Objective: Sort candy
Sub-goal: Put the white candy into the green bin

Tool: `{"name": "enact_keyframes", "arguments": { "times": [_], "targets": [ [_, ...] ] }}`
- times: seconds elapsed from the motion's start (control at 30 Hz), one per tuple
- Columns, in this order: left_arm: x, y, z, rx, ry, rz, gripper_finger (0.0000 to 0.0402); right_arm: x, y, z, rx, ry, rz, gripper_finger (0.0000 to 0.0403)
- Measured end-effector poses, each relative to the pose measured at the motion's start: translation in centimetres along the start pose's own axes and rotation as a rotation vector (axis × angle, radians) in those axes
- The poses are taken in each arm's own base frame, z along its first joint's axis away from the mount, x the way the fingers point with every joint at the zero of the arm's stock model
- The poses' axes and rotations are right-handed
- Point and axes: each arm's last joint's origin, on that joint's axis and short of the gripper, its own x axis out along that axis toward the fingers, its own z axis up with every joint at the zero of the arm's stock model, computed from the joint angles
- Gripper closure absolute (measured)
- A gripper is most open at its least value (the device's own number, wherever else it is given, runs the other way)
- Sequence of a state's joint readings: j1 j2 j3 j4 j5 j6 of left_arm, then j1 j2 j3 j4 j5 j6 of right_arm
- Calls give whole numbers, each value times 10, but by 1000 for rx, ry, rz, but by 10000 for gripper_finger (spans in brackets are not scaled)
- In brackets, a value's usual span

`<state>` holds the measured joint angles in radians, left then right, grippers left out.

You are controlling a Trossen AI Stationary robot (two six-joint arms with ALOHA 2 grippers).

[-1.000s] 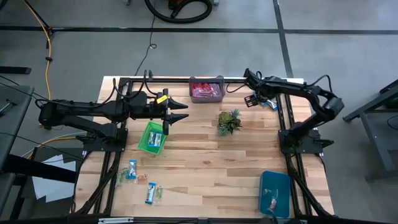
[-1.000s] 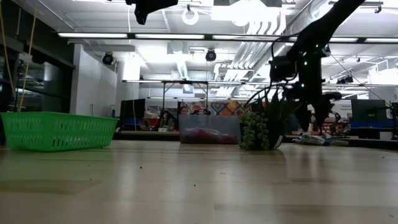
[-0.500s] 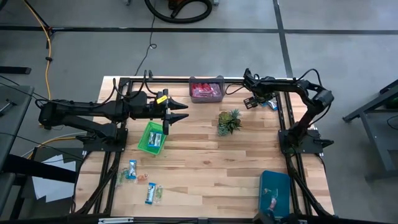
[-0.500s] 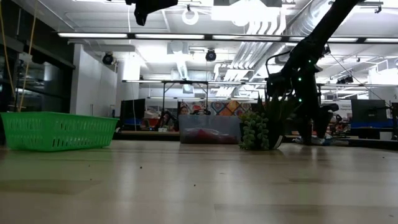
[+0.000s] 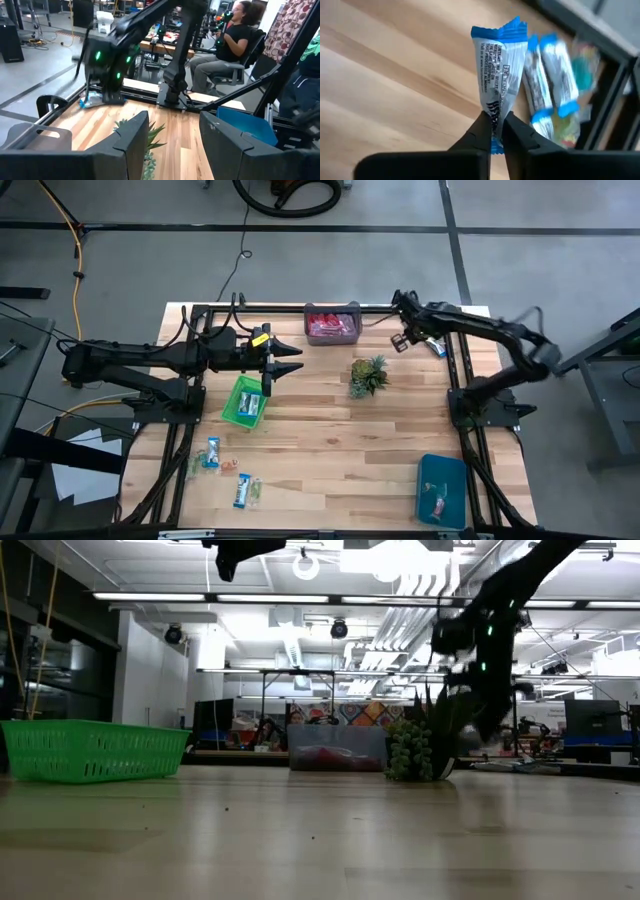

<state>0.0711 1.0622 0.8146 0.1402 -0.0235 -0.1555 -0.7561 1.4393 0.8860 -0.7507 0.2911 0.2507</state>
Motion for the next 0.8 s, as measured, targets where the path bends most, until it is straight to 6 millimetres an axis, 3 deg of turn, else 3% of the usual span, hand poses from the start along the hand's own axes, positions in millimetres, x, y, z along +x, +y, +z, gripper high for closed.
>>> {"name": "enact_keyframes", "arguments": {
  "times": [0.2,0.37,0.6,0.8],
  "targets": [
    [0,0,0,1,1,0,238,-69,0,-3,14,-302,288,394],
    [0,0,0,2,2,0,238,-119,14,-11,-99,-569,618,399],
    [0,1,0,3,-2,21,238,-171,63,-19,-325,-929,952,401],
    [0,1,0,92,-5,22,238,-184,114,-22,-349,-1125,1064,402]
  ]
}}
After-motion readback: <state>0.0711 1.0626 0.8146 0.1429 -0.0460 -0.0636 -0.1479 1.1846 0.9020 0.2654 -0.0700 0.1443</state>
